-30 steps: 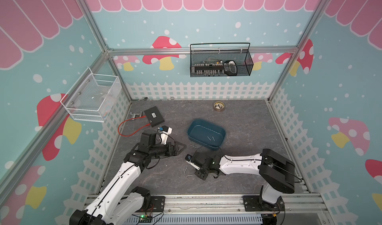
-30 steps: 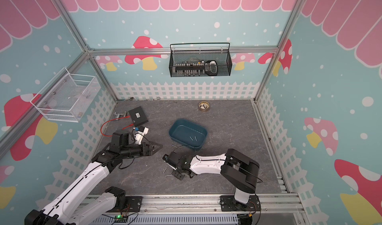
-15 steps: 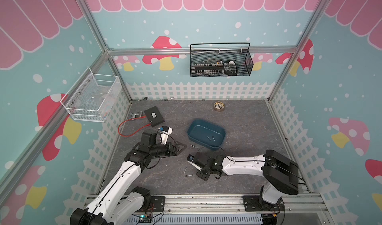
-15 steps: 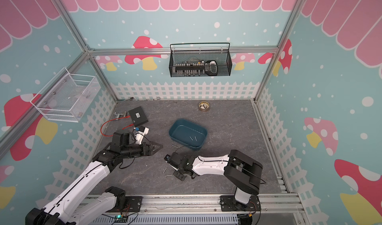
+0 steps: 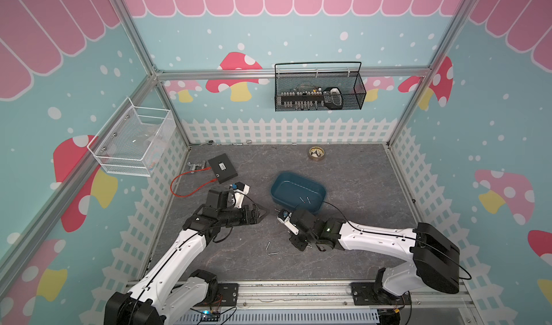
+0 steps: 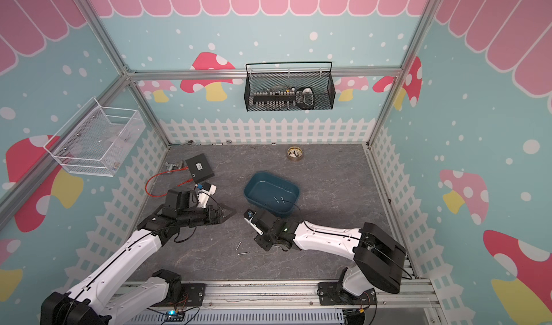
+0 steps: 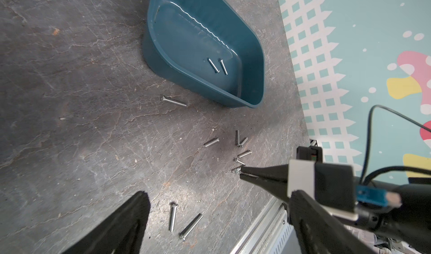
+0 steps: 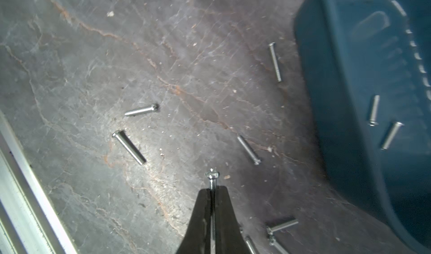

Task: Put the screws on the desktop into the storage box
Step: Pick up the screw from the center of the board, then place the screw in the storage box.

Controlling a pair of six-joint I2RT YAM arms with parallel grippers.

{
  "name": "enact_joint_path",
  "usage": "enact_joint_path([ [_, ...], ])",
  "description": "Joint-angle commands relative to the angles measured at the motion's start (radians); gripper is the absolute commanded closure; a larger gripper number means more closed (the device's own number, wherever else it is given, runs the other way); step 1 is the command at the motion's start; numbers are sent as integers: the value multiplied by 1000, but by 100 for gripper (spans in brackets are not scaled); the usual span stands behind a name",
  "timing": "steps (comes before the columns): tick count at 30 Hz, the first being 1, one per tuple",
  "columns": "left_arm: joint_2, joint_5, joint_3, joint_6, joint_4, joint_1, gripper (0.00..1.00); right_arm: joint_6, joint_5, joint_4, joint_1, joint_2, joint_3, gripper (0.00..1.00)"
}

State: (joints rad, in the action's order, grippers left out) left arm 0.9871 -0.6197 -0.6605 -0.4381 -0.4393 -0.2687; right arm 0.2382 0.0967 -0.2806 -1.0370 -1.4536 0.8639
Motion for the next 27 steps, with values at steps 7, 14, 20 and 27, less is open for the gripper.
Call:
enact_joint_path([
  [7,29,37,10,0,17,6,3,-57,-8,16,160,71,10,94],
  [14,37,42,13,0,17,6,3,-113,-42,39,282,59,50,94],
  [20,38,47,16,-1,19,6,3,-147,-74,66,350,17,86,94],
  [27,21,42,27,-3,28,5,3,-179,-93,86,384,-43,127,93],
])
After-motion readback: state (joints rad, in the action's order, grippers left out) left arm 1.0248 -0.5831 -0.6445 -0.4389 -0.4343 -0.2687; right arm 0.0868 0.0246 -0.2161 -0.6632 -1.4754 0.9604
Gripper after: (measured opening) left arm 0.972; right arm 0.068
